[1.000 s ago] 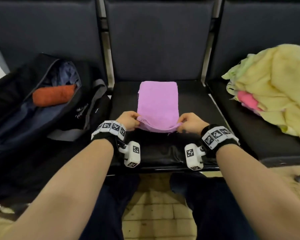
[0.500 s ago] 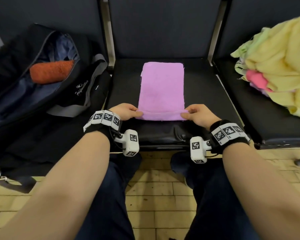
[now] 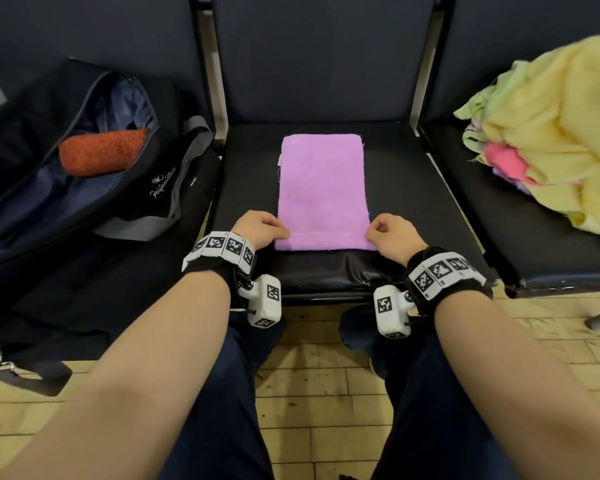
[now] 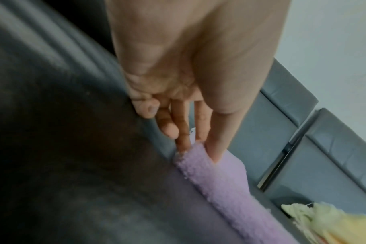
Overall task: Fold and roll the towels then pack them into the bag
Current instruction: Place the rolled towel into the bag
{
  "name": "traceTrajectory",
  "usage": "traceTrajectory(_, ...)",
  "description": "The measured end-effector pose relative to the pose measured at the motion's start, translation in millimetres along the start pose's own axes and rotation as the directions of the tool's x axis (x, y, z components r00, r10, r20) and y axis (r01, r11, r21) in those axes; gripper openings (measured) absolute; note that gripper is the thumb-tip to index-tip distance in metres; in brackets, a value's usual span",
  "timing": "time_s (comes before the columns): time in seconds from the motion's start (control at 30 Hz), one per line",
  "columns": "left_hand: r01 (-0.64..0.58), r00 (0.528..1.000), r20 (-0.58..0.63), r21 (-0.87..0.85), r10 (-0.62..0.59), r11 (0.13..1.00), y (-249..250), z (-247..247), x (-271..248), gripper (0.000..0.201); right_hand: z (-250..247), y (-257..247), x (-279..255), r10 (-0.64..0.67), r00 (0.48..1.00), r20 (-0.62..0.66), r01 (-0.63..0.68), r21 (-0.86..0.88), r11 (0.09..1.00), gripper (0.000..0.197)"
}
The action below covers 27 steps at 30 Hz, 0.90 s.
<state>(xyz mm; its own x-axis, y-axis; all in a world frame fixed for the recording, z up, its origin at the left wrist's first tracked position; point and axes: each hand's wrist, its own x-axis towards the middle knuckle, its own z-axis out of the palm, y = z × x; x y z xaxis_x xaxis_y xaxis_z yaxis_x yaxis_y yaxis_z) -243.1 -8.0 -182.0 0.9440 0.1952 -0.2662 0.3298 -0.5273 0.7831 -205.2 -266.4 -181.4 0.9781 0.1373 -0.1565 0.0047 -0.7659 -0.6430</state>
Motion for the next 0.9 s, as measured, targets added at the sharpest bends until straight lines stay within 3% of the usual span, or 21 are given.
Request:
traceTrajectory(0.2, -0.018, 0.998, -0.052, 0.102, 0.023, 0.995, -1, 2, -3, 0.007, 5, -5, -1, -0.020, 1.000, -0.009, 0.018, -0.158, 0.987, 0.008)
traceTrajectory(0.27, -0.053, 0.996, -0.056, 0.176, 0.064, 0.983, -1, 3, -3, 0.011, 5, -3, -1, -0.097, 0.994, -0.042, 0.089, -0.153, 0.984, 0.017)
traceTrajectory(0.37, -0.188, 0.979, -0.030, 0.241, 0.201, 0.952, -2, 5, -4, 0.016, 5, -3, -3, -0.281, 0.959, -0.036, 0.271, -0.177, 0.946, 0.027)
traceTrajectory(0.5, -0.325, 0.941, -0.013, 0.236, 0.338, 0.916, -1, 7, -7, 0.022, -1, -9, -9, -0.272, 0.959, 0.073, 0.282, -0.220, 0.934, 0.028)
traceTrajectory(0.6, -0.303, 0.952, 0.040, 0.280, 0.304, 0.911, 1, 6, -8, 0.027, -6, -12, -14, -0.209, 0.965, 0.158, 0.242, -0.231, 0.943, 0.029)
traceTrajectory(0.7, -0.296, 0.955, 0.090, 0.309, 0.282, 0.904, 3, 5, -9, 0.021, -7, -13, -15, -0.173, 0.963, 0.207, 0.224, -0.254, 0.941, 0.037)
traceTrajectory(0.9, -0.244, 0.968, 0.160, 0.419, 0.194, 0.875, -3, 8, -8, 0.026, -5, -6, -13, -0.181, 0.971, 0.159, 0.212, -0.210, 0.954, 0.031)
